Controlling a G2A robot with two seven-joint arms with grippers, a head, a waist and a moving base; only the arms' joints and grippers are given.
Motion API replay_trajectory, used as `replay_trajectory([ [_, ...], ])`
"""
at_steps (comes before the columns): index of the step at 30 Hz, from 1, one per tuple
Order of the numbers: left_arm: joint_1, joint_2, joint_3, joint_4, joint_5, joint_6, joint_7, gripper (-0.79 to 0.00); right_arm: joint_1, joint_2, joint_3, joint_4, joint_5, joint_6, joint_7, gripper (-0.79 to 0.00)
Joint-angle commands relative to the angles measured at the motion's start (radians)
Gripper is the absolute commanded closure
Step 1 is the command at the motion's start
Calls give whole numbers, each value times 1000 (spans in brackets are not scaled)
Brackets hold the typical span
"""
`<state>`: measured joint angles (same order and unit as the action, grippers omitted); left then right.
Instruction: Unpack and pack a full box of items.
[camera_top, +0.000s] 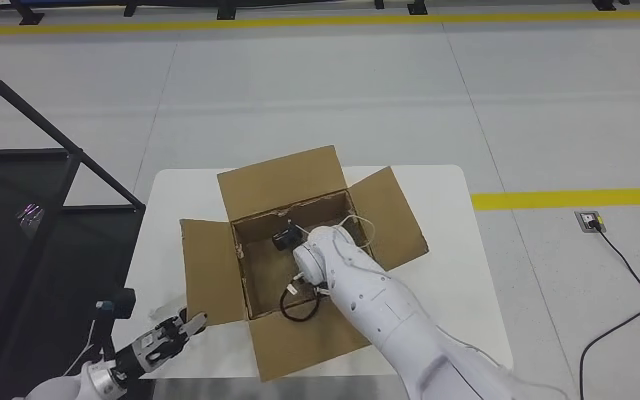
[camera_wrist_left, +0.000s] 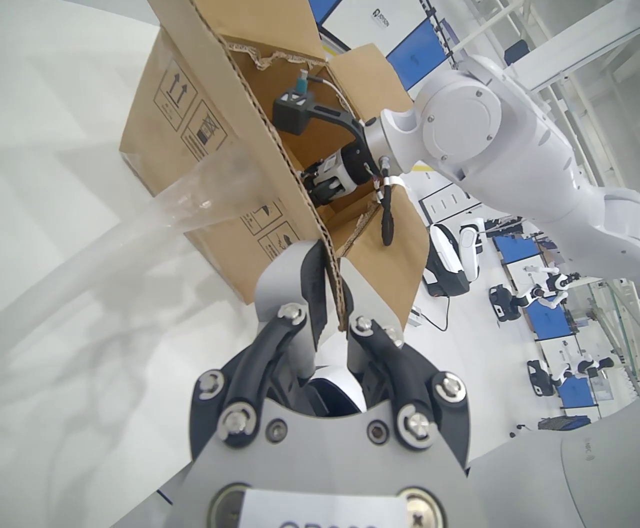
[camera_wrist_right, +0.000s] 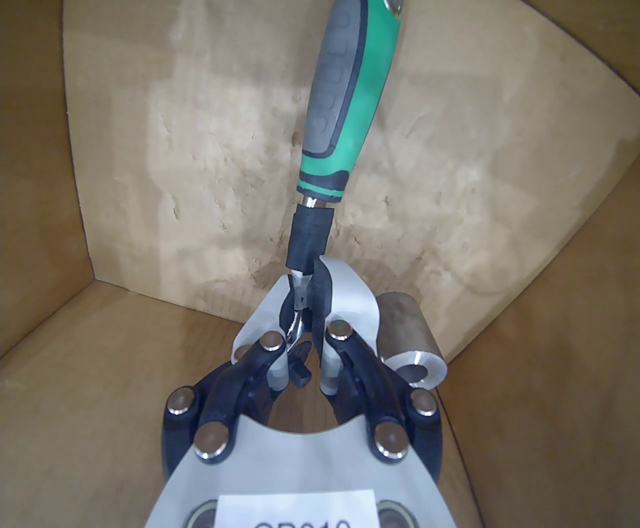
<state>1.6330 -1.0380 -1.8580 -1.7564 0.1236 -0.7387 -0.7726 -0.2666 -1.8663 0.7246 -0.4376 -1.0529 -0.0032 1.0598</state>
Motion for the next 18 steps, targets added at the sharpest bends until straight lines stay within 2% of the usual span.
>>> replay_trajectory([
  [1,1,2,3,-1,1,1,-1,0,10,-7,0,34,10,-10,-7,-34],
  [3,1,4,6,-2,3,2,-2,0,20,-14,0,64,16,-10,-9,-185],
  [5,1,6,10,-4,5,1,-4,0,27,-21,1,89,22,-10,-15,-259],
  [7,0,8,12,-5,6,2,-4,0,34,-26,5,112,33,-13,-24,-296],
  [18,-6,19,31,-13,20,11,-11,0,61,-44,17,187,62,-38,-70,-271],
])
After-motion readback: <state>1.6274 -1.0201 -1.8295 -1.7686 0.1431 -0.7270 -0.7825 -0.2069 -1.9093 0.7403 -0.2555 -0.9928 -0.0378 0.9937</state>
